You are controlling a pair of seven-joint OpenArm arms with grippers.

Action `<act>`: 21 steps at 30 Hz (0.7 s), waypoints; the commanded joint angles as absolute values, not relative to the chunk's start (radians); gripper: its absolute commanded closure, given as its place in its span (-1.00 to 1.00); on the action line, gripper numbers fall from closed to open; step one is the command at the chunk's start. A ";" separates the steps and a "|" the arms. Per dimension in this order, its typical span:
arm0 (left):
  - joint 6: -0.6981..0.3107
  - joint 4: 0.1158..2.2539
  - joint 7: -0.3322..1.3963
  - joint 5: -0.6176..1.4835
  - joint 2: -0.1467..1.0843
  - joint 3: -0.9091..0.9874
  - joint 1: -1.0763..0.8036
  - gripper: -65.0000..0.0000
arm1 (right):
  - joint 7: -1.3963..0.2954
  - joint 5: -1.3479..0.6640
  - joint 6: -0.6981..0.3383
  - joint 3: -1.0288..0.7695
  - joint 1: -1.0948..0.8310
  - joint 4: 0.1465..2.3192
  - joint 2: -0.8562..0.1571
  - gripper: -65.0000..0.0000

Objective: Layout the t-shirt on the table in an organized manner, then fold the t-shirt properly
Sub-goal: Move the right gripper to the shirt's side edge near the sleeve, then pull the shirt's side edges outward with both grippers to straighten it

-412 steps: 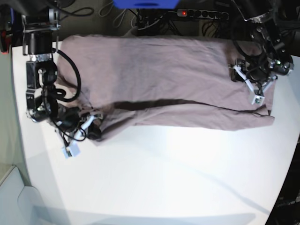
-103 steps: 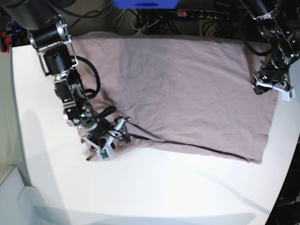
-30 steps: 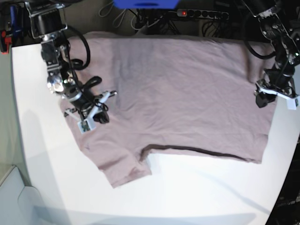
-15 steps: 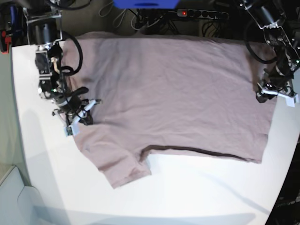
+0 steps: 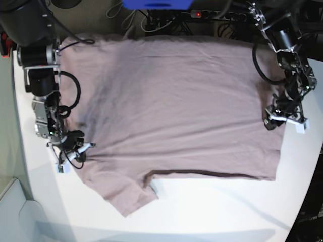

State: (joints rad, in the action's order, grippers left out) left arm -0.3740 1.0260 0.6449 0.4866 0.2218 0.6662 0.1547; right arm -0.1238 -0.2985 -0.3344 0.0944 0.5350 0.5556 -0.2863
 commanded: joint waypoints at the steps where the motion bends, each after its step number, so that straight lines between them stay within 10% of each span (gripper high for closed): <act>1: -0.364 1.004 0.653 0.467 0.231 0.657 0.185 0.27 | -0.104 -0.289 -0.311 0.093 0.575 0.533 -0.302 1.00; 11: -0.369 0.926 0.628 0.429 0.237 0.664 0.283 0.27 | -0.061 -0.289 -0.311 0.093 0.667 0.519 -0.318 1.00; 21: -0.369 1.359 0.825 0.530 0.232 0.720 0.163 0.27 | -0.183 -0.291 -0.308 0.064 0.286 1.167 -0.371 1.00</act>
